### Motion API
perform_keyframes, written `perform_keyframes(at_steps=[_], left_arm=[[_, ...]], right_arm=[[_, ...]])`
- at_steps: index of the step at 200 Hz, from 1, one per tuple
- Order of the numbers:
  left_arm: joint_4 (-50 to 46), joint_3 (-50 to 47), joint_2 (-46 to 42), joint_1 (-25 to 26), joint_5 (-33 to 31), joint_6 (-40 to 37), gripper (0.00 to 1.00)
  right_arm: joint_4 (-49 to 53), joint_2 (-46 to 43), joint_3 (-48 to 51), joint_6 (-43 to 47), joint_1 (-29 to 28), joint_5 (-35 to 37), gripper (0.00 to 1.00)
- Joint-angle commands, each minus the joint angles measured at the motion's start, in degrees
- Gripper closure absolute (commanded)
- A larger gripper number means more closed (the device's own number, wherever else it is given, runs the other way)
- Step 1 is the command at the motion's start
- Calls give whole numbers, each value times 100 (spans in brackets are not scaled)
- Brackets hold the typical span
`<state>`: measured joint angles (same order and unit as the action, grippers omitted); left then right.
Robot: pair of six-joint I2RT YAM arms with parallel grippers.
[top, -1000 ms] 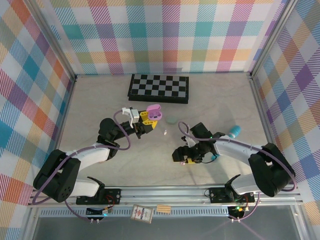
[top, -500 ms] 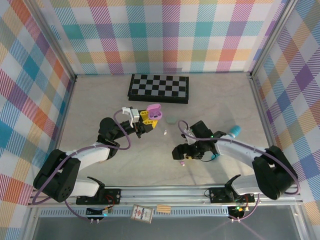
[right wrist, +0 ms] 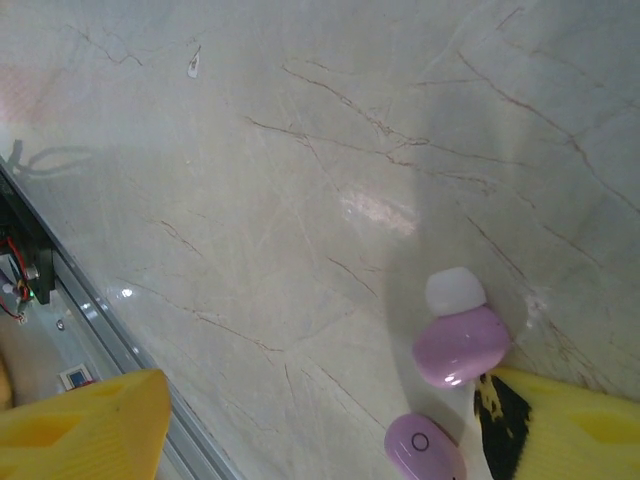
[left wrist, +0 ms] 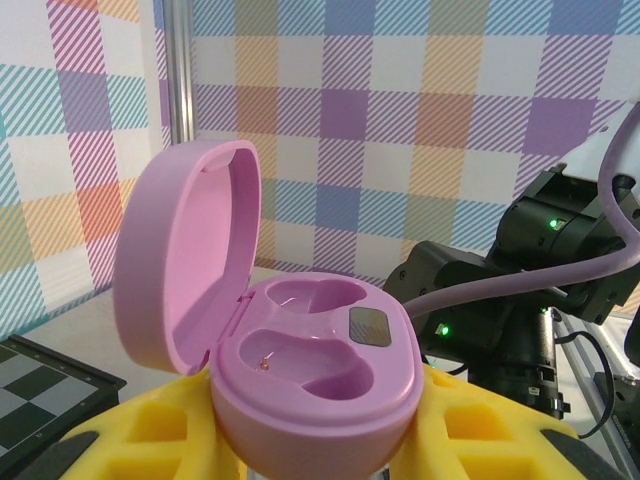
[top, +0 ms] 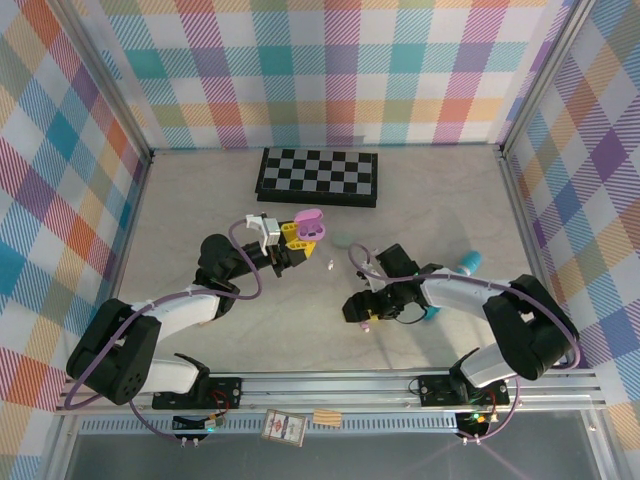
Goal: Insert the wireless bluetooth earbuds into the charging case
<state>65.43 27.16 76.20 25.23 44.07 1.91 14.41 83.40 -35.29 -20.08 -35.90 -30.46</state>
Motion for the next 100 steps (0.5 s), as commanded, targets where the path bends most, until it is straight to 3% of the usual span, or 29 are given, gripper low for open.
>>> perform_keyframes(at_steps=[1, 100], left_arm=[[131, 185, -51, -54, 147, -73, 70], [164, 168, -46, -54, 169, -41, 70]], right_arm=[[226, -60, 170, 48, -40, -337, 22], [330, -94, 355, -192, -40, -139, 42]])
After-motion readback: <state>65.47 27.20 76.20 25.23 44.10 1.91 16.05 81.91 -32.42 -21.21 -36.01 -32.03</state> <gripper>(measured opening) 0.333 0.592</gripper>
